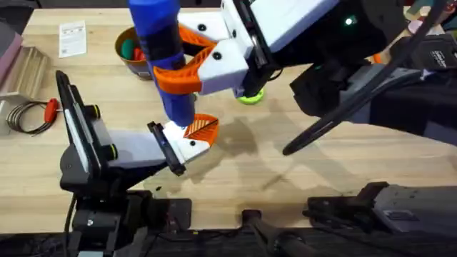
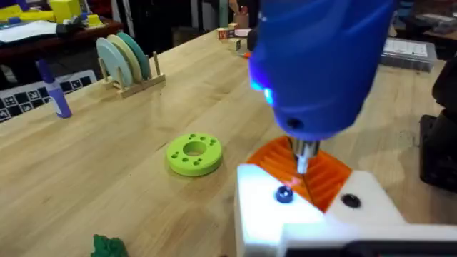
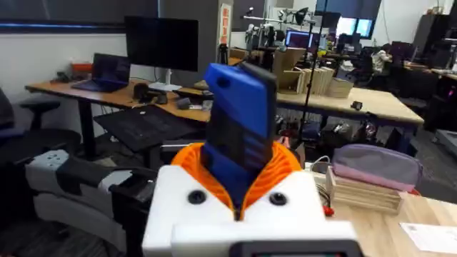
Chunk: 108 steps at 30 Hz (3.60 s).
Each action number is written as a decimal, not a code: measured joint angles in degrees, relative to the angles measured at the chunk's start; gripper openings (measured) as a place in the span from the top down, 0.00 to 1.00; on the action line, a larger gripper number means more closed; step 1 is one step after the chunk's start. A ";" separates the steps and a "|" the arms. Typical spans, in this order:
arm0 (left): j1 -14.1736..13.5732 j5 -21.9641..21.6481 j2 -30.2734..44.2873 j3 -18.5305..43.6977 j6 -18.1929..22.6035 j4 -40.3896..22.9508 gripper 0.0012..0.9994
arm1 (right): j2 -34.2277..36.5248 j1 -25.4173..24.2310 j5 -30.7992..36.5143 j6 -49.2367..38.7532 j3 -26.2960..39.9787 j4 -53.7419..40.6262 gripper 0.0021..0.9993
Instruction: Pick up the gripper from the table and insert it into the empty holder that is missing its gripper. Then pick up a screw, insert it into the mounting hole, and use the screwdriver to tighten it. Finally, clean up the table by picking up the vegetable and placing it into the bucket.
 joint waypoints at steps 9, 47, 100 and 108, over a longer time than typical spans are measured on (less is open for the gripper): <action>0.00 0.00 -0.02 0.00 0.02 0.00 1.00 | 0.22 0.61 0.02 -0.63 0.00 0.07 0.98; 0.00 0.00 -0.02 0.00 0.02 -0.02 1.00 | 2.47 1.35 -2.49 -1.22 2.68 1.47 0.98; 0.00 0.00 0.00 0.00 0.00 -0.09 1.00 | 2.56 1.35 -4.83 -6.71 3.72 -5.51 0.98; 0.00 0.00 0.00 0.00 0.02 -0.07 1.00 | 2.56 1.35 -4.87 -8.15 3.72 -5.86 0.98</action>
